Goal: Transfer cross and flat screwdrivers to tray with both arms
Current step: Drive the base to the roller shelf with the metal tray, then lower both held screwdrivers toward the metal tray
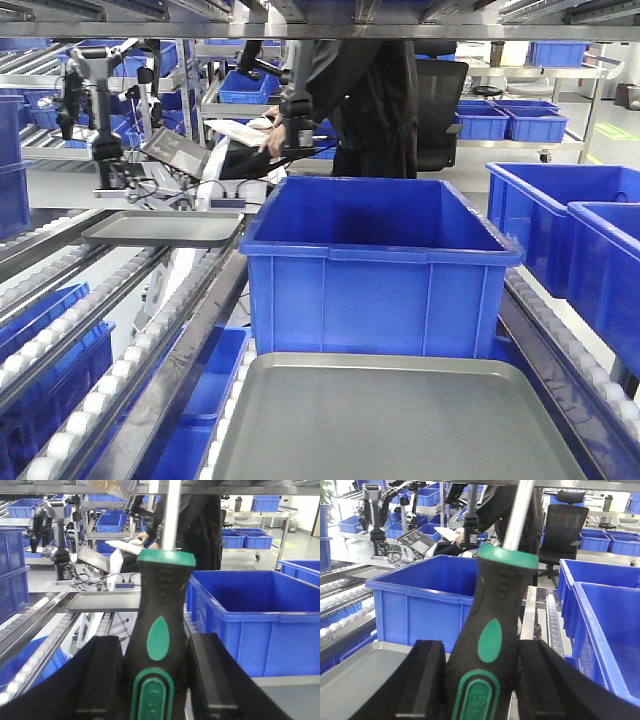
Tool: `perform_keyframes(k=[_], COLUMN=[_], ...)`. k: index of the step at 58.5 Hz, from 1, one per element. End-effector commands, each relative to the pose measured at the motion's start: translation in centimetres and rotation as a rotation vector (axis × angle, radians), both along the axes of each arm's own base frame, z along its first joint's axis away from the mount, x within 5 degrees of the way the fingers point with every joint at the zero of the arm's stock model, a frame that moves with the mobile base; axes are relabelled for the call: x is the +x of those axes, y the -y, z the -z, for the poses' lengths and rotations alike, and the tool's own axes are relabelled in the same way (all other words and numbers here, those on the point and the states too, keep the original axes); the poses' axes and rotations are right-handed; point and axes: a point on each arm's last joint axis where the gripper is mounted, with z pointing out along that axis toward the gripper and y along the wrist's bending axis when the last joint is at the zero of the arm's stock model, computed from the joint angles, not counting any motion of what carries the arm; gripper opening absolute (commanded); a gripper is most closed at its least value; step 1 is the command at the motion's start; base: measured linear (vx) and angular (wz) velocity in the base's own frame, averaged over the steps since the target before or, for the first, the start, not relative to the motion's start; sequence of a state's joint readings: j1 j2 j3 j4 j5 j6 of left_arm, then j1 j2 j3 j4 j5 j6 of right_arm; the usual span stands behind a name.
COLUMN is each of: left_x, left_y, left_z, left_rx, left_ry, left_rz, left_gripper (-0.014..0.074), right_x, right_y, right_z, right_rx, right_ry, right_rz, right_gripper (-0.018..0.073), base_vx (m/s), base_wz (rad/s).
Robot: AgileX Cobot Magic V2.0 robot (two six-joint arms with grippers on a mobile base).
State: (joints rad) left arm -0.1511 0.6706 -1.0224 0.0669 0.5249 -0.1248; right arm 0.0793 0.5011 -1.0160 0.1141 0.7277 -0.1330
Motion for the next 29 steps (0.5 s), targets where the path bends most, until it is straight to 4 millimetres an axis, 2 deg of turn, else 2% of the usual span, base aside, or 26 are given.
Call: perform_keyframes(k=[1,10,18,23,29], left_x=[-0.2,-0.2,-0.2,0.9,3.5], left_y=[0.0,0.1,0.3,0.6,1.8], left_z=[-1.8,-1.7,-1.2,-0.6,1.0], left_rx=[-0.02,-0.032,-0.072,-0.097,-0.121], left_ry=[0.143,0.134,0.076,0.011,-0.128], left_rz=[0.009,0.012,0.032,0.047,0.121], left_gripper=[-0.0003,-0.0003,-0.0003,-0.0003,0.0], right_x=[0.0,0.1,1.4,3.2,6.2], right_y=[0.1,-0.2,-0.6,-1.0,-1.8], right_z=[-1.7,-1.7,-1.2,-0.3,0.9], right_rx=[0.024,0.084,0.114,0.132,0.141], right_ry=[0.121,0.114,0.037,-0.079,-0.203], right_rz=[0.008,-0.017,-0.042,-0.066,-0.117], right_gripper=[-0.0008,-0.0008,-0.0008,-0.0008,-0.0008], base_vx=[0.0,0.0,0.0,0.0,0.0], base_wz=[0.0,0.0,0.0,0.0,0.0])
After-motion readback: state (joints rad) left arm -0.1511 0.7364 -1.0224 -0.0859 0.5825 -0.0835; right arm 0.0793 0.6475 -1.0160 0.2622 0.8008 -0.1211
